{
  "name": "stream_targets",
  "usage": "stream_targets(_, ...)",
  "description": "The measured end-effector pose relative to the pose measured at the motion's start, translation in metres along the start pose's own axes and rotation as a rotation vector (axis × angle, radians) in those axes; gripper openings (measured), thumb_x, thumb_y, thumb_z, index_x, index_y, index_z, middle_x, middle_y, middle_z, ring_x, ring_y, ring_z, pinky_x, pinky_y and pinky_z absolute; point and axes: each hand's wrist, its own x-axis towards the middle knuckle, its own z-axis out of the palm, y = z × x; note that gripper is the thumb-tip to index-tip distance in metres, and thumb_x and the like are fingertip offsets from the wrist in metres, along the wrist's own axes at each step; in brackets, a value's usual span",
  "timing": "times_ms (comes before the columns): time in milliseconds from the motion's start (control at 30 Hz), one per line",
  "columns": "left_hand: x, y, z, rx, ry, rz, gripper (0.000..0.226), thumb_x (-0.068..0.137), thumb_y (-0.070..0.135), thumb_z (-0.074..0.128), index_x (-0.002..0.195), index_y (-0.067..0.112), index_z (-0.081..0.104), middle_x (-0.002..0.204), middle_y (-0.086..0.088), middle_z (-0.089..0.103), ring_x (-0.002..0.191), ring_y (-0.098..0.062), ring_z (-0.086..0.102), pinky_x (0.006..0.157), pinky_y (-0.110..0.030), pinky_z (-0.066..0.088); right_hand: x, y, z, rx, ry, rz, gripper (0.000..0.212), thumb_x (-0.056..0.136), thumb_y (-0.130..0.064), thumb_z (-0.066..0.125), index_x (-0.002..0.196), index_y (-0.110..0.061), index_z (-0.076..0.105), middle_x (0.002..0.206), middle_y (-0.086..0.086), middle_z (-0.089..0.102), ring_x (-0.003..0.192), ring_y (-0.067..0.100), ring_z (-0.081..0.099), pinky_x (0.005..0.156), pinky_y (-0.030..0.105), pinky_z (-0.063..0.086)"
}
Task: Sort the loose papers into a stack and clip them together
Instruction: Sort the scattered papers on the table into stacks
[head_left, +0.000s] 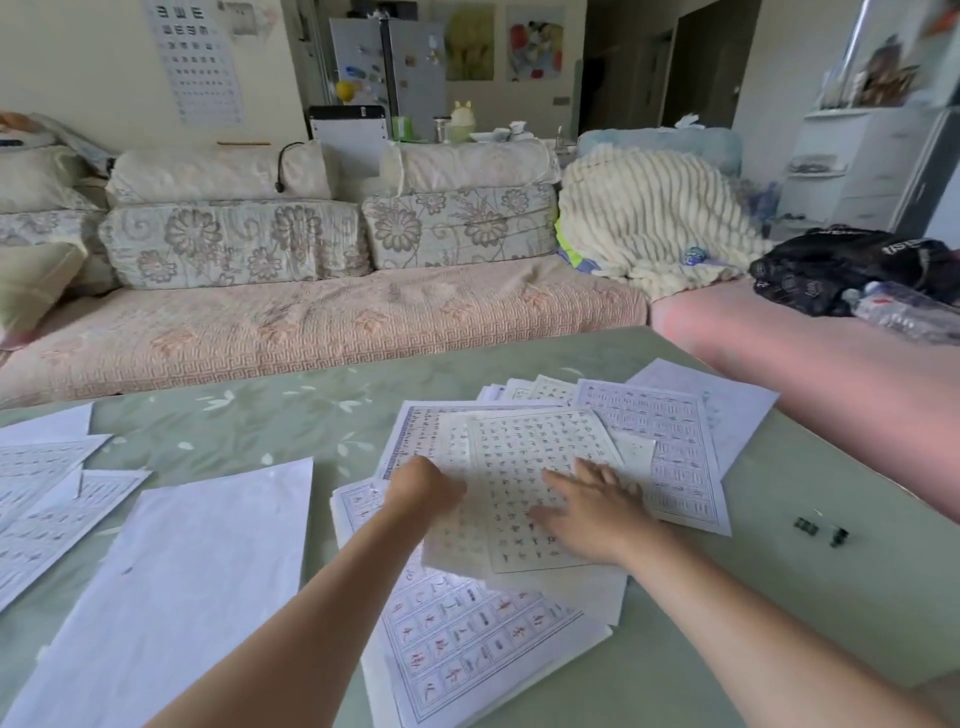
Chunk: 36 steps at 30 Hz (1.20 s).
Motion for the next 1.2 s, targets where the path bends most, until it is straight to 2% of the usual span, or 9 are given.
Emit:
stream_targets(167,0.006,-0.001,-0.006,-0.440,-0.186,-0.101,0.039,0.077,0.021,0.080,0.104,0.000,0.063,0.099,-0.013,0.068,0.087,-0.029,0.066,0.079,-0.039,0.056,0.001,-0.015,0.000,-0.025,0.043,-0.121,0.066,0.089,-0.069,0.035,0.150,-0.046,0.025,0.161,0.001,0.024,0.145,0.031,0.021,0.117,0.054,0.016)
stream_targets(467,0.004,-0.023,-0.019,-0.432,-0.080,0.035,0.035,0.083,0.004,0.070,0.114,0.015,0.058,0.105,-0.010,0.069,0.091,-0.029,0.068,0.083,-0.047,0.057,-0.004,-0.009,-0.023,0.300,0.289,0.004,0.059,0.094,-0.042,0.054,0.147,-0.025,0.038,0.149,0.003,0.042,0.136,0.026,0.039,0.111,0.044,0.036)
stream_targets(633,-0.003,-0.037,-0.025,-0.547,-0.105,0.187,0.015,0.088,0.011,0.068,0.100,0.018,0.063,0.097,-0.008,0.073,0.092,-0.025,0.070,0.089,-0.050,0.055,0.003,0.011,-0.029,0.993,0.134,0.166,0.092,0.067,-0.052,0.081,0.144,-0.020,0.042,0.142,0.000,0.054,0.126,0.023,0.055,0.108,0.044,0.042)
stream_targets(700,-0.007,-0.032,-0.022,-0.501,-0.128,0.228,0.016,0.086,0.016,0.071,0.100,0.022,0.064,0.095,-0.003,0.074,0.092,-0.022,0.070,0.089,-0.048,0.055,0.009,0.016,-0.026,1.146,0.072,0.187,0.072,0.065,-0.035,0.088,0.128,-0.016,0.059,0.125,0.003,0.068,0.115,0.023,0.064,0.101,0.044,0.049)
stream_targets(767,-0.011,-0.021,-0.017,-0.430,-0.111,0.264,0.014,0.088,0.019,0.068,0.102,0.021,0.065,0.093,0.000,0.073,0.088,-0.019,0.070,0.080,-0.039,0.057,0.003,0.016,-0.029,1.116,0.082,0.191,0.044,0.078,-0.015,0.081,0.119,-0.015,0.066,0.115,0.001,0.071,0.104,0.019,0.067,0.082,0.032,0.054)
stream_targets(900,-0.008,0.000,0.000,-0.154,-0.059,0.324,0.027,0.095,0.021,0.053,0.117,0.009,0.063,0.088,-0.003,0.066,0.056,-0.009,0.050,0.045,-0.018,0.036,0.004,0.030,-0.023,0.998,0.283,0.419,0.032,0.085,-0.003,0.069,0.116,-0.006,0.061,0.101,0.005,0.066,0.080,0.018,0.060,0.053,0.022,0.043)
stream_targets(1033,-0.006,0.014,0.012,0.037,-0.079,0.241,0.035,0.096,0.025,0.048,0.130,0.018,0.055,0.112,-0.005,0.059,0.092,-0.019,0.060,0.072,-0.028,0.050,0.005,0.041,-0.017,0.659,0.291,0.562,0.045,0.086,-0.003,0.058,0.130,-0.002,0.045,0.120,0.014,0.060,0.083,0.023,0.057,0.046,0.022,0.036)
stream_targets(1100,-0.002,0.019,0.018,0.176,-0.090,0.213,0.035,0.093,0.026,0.047,0.126,0.016,0.053,0.121,-0.011,0.057,0.114,-0.029,0.053,0.094,-0.041,0.049,0.008,0.042,-0.016,0.583,0.274,0.544,0.040,0.083,-0.004,0.057,0.123,-0.004,0.051,0.112,0.011,0.064,0.086,0.024,0.063,0.049,0.023,0.039)
stream_targets(1200,0.006,0.026,0.025,0.282,-0.073,0.160,0.049,0.090,0.023,0.046,0.137,0.011,0.043,0.131,-0.015,0.051,0.122,-0.033,0.047,0.097,-0.045,0.048,0.012,0.039,-0.012,0.530,0.250,0.491,0.017,0.076,-0.007,0.060,0.093,-0.009,0.058,0.084,0.004,0.064,0.076,0.023,0.066,0.048,0.022,0.040)
